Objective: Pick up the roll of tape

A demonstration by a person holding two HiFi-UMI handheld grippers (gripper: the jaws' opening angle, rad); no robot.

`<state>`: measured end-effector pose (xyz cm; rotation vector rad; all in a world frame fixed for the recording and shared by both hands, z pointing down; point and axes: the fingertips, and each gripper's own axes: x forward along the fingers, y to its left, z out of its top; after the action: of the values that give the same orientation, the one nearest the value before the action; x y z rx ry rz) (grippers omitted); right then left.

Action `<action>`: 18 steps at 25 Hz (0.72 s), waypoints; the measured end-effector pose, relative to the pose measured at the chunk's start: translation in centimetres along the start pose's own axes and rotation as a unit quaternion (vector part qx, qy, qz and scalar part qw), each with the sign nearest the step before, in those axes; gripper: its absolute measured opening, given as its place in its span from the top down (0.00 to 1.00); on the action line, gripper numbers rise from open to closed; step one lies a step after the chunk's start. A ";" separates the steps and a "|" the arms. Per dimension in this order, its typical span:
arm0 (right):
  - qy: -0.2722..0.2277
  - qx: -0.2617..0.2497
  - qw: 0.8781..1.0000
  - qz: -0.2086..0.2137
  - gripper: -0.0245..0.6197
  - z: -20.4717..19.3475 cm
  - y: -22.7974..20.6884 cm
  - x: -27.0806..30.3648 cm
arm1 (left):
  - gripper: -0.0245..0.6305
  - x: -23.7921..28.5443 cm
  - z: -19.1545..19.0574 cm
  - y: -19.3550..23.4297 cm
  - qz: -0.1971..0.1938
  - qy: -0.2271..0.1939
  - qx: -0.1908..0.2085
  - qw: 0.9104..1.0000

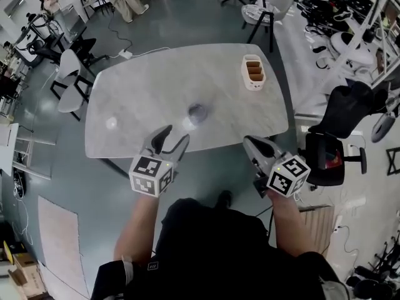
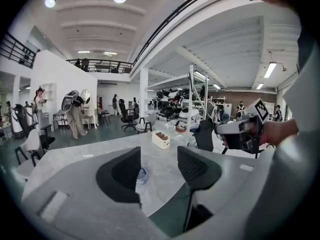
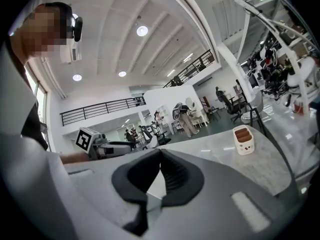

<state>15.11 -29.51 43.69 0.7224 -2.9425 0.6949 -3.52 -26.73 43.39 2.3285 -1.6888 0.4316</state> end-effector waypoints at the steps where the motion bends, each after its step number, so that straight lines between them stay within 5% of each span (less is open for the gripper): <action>1: 0.001 0.001 1.000 0.003 0.96 0.0 -0.5 0.4 | 0.60 0.5 0.0 0.2 0.001 0.002 0.000 1.000; 18: 0.033 -0.027 0.999 0.001 0.96 3.6 -1.1 13.9 | 0.60 5.5 0.1 11.1 -0.028 -0.006 -0.006 1.000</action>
<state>3.47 -37.91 42.82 0.6770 -2.8902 0.6240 -12.45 -35.03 45.46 2.3688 -1.6235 0.3965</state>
